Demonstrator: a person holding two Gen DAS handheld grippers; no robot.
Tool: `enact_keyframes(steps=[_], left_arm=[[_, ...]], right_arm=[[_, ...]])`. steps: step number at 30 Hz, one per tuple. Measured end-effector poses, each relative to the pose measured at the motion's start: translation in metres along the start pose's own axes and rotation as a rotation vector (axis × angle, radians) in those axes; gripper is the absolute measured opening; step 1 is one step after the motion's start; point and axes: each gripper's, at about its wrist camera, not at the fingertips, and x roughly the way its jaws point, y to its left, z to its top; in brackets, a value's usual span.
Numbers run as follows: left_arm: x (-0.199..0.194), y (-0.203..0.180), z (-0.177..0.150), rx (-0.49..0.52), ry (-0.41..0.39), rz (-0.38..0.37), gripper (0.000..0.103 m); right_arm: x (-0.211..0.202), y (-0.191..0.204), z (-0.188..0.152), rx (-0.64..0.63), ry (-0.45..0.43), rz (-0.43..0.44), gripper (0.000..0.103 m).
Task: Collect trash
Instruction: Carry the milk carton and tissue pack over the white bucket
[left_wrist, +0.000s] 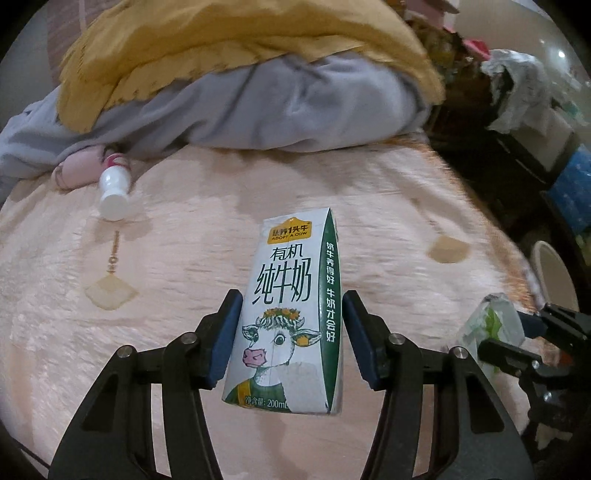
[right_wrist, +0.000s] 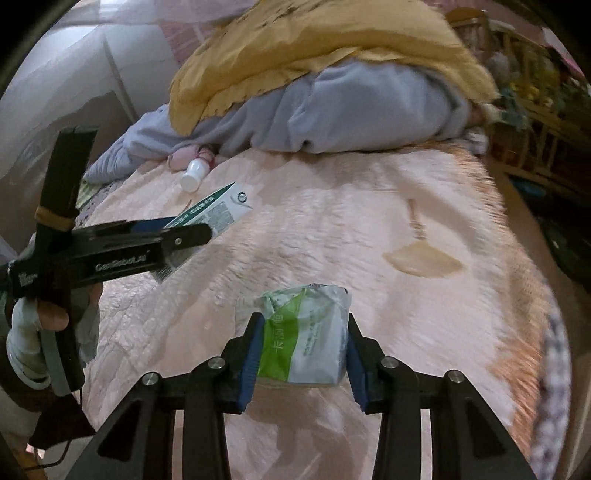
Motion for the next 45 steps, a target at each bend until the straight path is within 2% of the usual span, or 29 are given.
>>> enact_keyframes(steps=[11,26,32,45], left_arm=[[-0.023,-0.099,-0.009,0.132,-0.042,-0.076,0.054],[-0.021,-0.219,-0.003,0.291,-0.055,-0.191,0.054],[-0.016,-0.256,-0.001,0.344,-0.056,-0.217,0.054],[-0.004,-0.317,0.003,0.421,-0.050,-0.254,0.054]], right_arm=[[-0.083,-0.056,-0.040,0.100,-0.076,-0.086,0.040],[-0.146,-0.150,-0.081,0.300,-0.141,-0.224,0.040],[-0.169,-0.186,-0.098,0.380,-0.164,-0.277,0.040],[-0.202,-0.233,-0.126,0.492,-0.191,-0.357,0.040]])
